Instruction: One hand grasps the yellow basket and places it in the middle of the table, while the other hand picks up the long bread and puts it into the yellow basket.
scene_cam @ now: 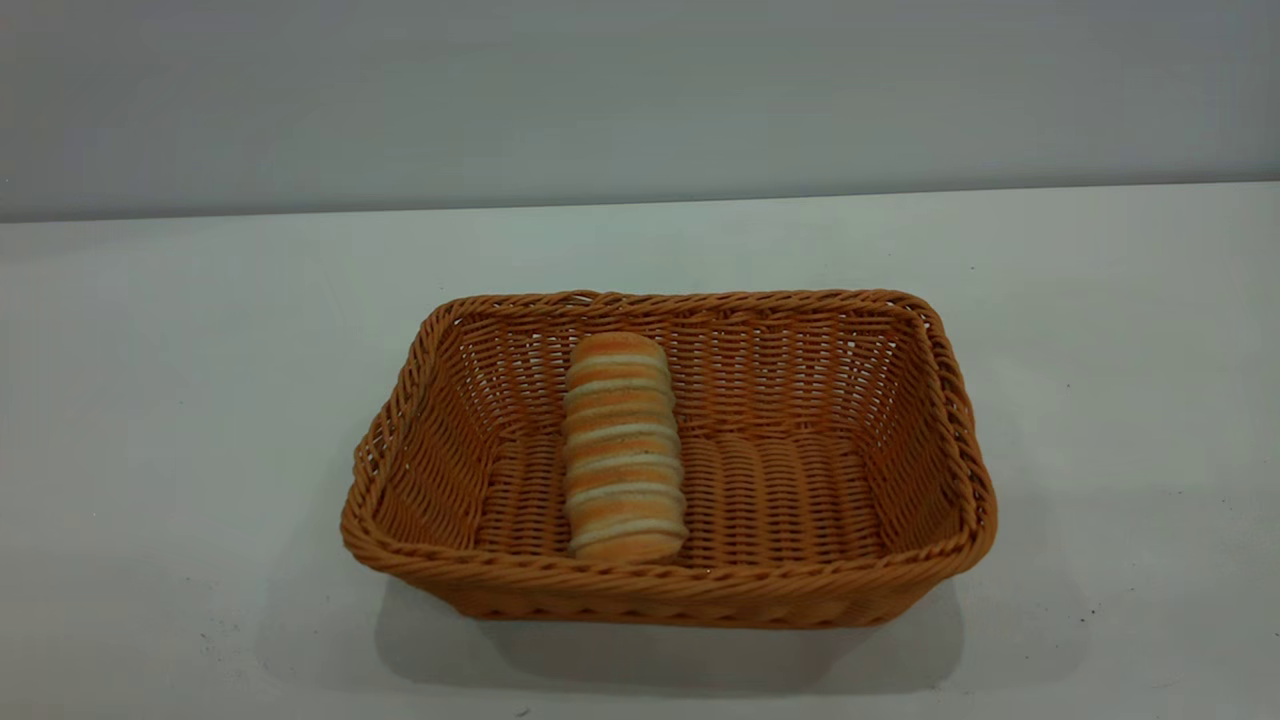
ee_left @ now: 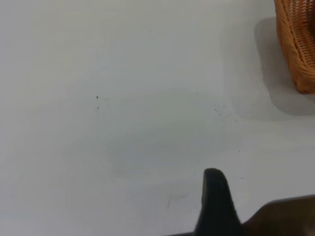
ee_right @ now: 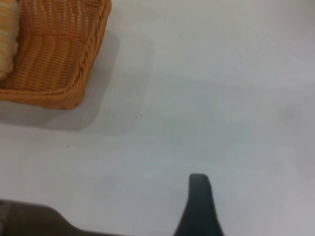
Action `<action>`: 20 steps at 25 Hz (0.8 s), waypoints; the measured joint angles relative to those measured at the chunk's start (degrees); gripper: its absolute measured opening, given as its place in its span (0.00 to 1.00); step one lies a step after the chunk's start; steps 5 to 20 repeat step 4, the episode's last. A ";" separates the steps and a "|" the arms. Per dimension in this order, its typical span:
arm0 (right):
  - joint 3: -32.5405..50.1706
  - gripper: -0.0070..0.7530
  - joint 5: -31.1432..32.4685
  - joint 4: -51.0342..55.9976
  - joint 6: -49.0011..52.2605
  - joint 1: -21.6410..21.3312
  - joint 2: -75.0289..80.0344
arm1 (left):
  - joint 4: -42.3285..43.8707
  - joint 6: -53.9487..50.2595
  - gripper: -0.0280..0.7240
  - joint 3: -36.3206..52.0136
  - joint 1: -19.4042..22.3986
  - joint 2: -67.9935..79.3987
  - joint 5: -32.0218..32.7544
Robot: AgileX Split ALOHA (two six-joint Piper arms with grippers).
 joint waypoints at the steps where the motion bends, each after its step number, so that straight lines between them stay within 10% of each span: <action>1: 0.00 0.78 0.00 0.00 0.00 0.00 0.00 | 0.00 0.00 0.79 0.00 0.00 0.00 0.00; 20: 0.00 0.78 0.00 0.00 0.00 0.00 0.00 | 0.00 -0.05 0.79 0.00 0.00 0.00 0.00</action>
